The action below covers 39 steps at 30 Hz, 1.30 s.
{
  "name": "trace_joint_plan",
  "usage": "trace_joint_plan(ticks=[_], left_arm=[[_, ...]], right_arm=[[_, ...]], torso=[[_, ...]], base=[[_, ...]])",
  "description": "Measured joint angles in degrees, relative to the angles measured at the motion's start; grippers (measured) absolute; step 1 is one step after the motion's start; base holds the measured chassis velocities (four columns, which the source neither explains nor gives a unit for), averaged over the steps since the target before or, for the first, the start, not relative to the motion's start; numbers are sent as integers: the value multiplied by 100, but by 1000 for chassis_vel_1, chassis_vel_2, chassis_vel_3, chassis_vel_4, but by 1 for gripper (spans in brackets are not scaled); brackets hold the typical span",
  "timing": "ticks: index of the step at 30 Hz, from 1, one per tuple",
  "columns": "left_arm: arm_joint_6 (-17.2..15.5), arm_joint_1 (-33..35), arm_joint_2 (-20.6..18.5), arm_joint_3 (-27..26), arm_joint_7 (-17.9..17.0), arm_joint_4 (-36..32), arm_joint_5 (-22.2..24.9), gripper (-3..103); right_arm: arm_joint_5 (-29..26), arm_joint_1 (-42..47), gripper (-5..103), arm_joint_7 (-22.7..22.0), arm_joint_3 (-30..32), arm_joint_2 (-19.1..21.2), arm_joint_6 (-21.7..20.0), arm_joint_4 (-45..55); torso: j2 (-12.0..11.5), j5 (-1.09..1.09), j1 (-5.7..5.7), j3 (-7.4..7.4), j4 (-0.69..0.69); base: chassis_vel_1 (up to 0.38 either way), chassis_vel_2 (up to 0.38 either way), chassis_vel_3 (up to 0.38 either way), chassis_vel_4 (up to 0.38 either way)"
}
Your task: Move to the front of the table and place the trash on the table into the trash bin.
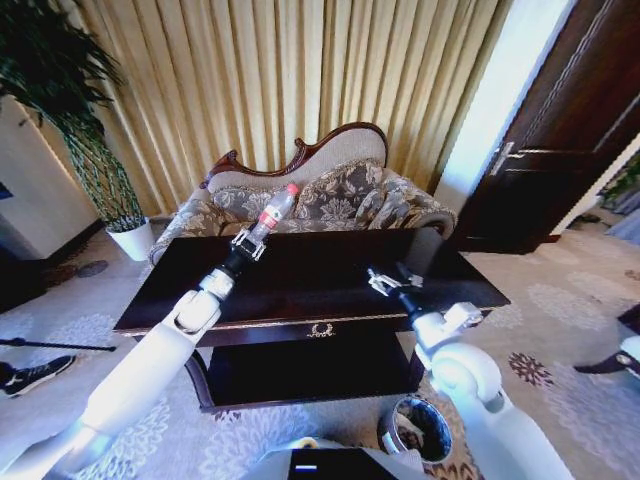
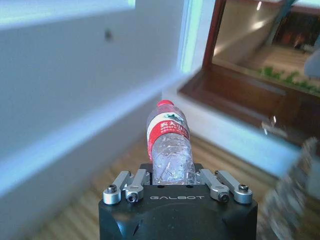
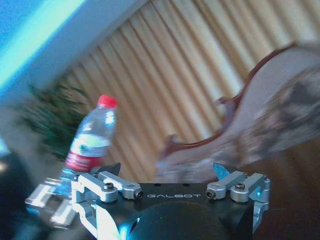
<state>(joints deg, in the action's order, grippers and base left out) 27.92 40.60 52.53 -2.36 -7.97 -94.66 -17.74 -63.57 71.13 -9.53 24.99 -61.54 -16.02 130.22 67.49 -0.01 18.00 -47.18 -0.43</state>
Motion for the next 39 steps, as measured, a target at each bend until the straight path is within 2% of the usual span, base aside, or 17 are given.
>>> trace_joint_plan(ticks=[3, 7, 15, 19, 28, 29, 32, 33, 34, 36, 37, 38, 39], left_arm=[[231, -436, 179, 318, -109, 66, -305, 35], [250, -671, 361, 535, -108, 153, -403, 35], [157, -946, 640, 1087, 128, 261, -145, 35], [-83, -1042, 709, 1468, 183, 239, 352, 35], [-147, -1115, 817, 1734, 234, 236, 441, 34], [-147, -1115, 818, 1750, 244, 225, 443, 34], [-159, -1100, 800, 1759, 245, 185, 443, 34], [-165, -1095, 795, 1762, 243, 178, 443, 34], [-201, -1061, 757, 1776, 198, 135, 444, 34], [-216, -1045, 741, 1777, 183, 115, 444, 34], [-265, -1005, 707, 1780, 139, 73, 443, 34], [-368, -943, 652, 1799, 34, -5, 442, 34], [-368, -943, 652, 1799, 34, -5, 442, 34]], right_arm=[[-812, -747, 100, -32, -352, -69, -8, -220], [-932, -1255, 100, -23, -599, -183, 6, -466], [-447, -1847, 100, 388, -771, -466, 128, -983], [-253, -1920, 100, 528, -741, -556, 140, -1085], [59, -1925, 101, 623, -733, -589, 145, -1154], [95, -1914, 97, 629, -725, -583, 171, -1156], [116, -1889, 97, 636, -712, -564, 207, -1156], [118, -1885, 87, 636, -709, -562, 209, -1156], [126, -1860, 82, 637, -687, -551, 213, -1143], [130, -1852, 82, 638, -677, -549, 213, -1137], [138, -1836, 71, 638, -663, -550, 214, -1120], [156, -1812, 65, 638, -650, -550, 214, -1098], [156, -1812, 65, 638, -650, -550, 214, -1098]], torso=[[0, 2, 0, 0, -1], [0, 1, 0, 0, -1], [0, 1, 0, 0, -1], [0, 1, 0, 0, -1], [0, 1, 0, 1, -1], [0, 1, 0, 1, -1], [0, 0, 0, 1, -1], [0, 1, 0, 1, -1], [0, 1, 0, 1, 0], [0, 1, -1, 1, -1], [0, 1, -1, 1, -1], [1, 1, -1, 1, -1], [1, 1, -1, 1, -1]], base=[[0, 0, 0, 0], [0, 0, 0, 0], [0, 0, 0, 0], [0, 0, 0, 0], [0, 0, 0, 0], [0, 0, 0, 0], [0, 0, 0, 0], [0, 0, 0, 0], [0, 0, 0, 0], [0, 0, 0, 0], [0, 0, 0, 0], [0, 0, 0, 0], [0, 0, 0, 0]])
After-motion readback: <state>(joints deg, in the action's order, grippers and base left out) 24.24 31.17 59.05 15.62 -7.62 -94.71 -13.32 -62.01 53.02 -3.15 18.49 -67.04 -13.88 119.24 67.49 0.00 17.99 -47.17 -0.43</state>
